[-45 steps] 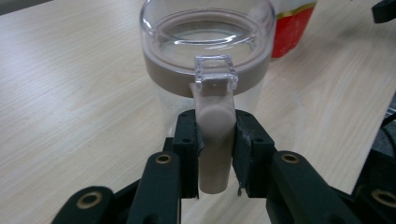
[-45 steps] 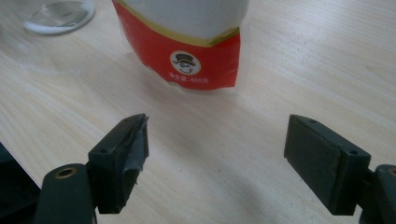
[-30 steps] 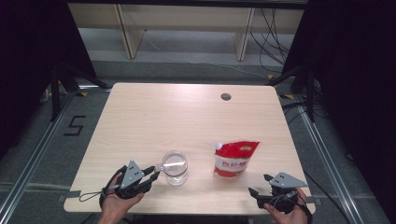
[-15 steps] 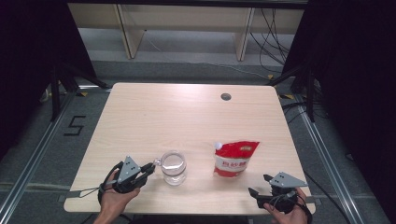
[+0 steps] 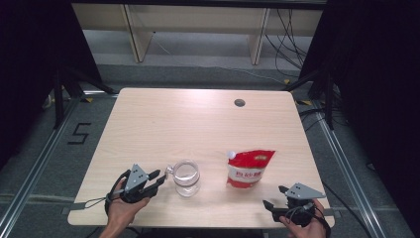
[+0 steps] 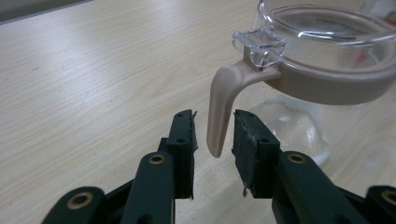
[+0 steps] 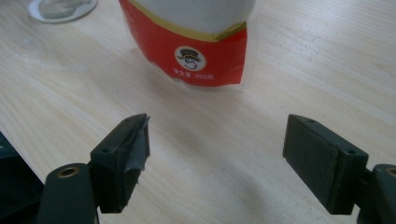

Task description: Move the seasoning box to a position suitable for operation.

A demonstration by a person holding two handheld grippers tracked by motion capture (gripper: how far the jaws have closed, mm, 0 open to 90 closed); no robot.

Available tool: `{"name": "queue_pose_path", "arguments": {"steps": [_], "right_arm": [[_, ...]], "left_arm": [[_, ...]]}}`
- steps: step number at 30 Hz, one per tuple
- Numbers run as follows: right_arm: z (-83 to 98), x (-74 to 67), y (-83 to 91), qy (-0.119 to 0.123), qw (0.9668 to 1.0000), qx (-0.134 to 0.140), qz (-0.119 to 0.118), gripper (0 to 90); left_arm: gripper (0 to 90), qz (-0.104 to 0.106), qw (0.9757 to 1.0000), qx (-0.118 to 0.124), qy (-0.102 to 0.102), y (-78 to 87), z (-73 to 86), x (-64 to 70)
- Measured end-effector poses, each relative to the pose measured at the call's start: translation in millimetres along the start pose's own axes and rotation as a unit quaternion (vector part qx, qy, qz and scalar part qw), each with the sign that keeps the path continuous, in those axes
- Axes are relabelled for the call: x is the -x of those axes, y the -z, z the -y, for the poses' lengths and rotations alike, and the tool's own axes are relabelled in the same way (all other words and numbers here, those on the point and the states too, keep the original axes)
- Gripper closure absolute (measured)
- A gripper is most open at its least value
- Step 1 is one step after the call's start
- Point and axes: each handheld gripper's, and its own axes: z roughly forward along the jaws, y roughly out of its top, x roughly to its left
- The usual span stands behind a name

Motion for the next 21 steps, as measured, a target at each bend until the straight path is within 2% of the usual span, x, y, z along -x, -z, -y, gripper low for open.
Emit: {"name": "queue_pose_path", "arguments": {"steps": [4,9,10,11,12,14,15,16,17,19,21], "right_arm": [[-0.1,0.1,-0.1,0.003,1.0,0.002,0.0,23.7],[-0.1,0.0,-0.3,0.002,1.0,-0.001,0.0,23.7],[0.0,0.1,-0.4,0.003,1.0,-0.001,0.001,23.7],[0.0,0.2,-0.6,0.004,1.0,-0.001,0.001,23.8],[-0.1,0.0,-0.4,0.003,1.0,-0.001,0.0,23.8],[-0.1,0.2,-0.4,0.005,1.0,0.001,0.0,23.9],[-0.2,1.7,-1.1,0.014,0.9999,0.005,0.001,24.0],[-0.3,2.1,-1.3,0.017,0.9998,0.005,-0.001,24.0],[-0.2,1.8,-1.4,0.014,0.9999,0.005,-0.002,24.0],[-0.3,2.4,-1.6,0.02,0.9998,0.006,-0.001,24.0],[-0.2,1.8,-1.3,0.015,0.9999,0.004,-0.002,24.2]], "left_arm": [[67.4,0.005,0.9999,-0.008,-0.006,-7.5,-0.8,0.3],[70.2,0.004,0.9999,-0.005,-0.011,-15.3,-3.4,-0.1],[71.2,0.002,0.9998,-0.007,-0.019,-15.9,-4.0,-0.7],[71.8,0.007,0.9999,-0.005,-0.013,-18.7,-4.0,-0.3],[73.1,0.011,0.9998,-0.004,-0.016,-20.5,-4.4,-0.6],[75.8,0.014,0.9997,-0.004,-0.017,-22.5,-5.6,0.4],[78.4,0.017,0.9997,-0.002,-0.016,-23.3,-5.9,0.9],[79.1,0.014,0.9996,-0.001,-0.026,-23.7,-6.4,0.7],[79.6,0.014,0.9994,-0.002,-0.032,-23.5,-6.7,0.2],[79.6,0.013,0.9994,-0.003,-0.032,-23.1,-6.3,0.9],[79.7,0.015,0.9993,-0.005,-0.034,-22.5,-6.4,1.2]]}}
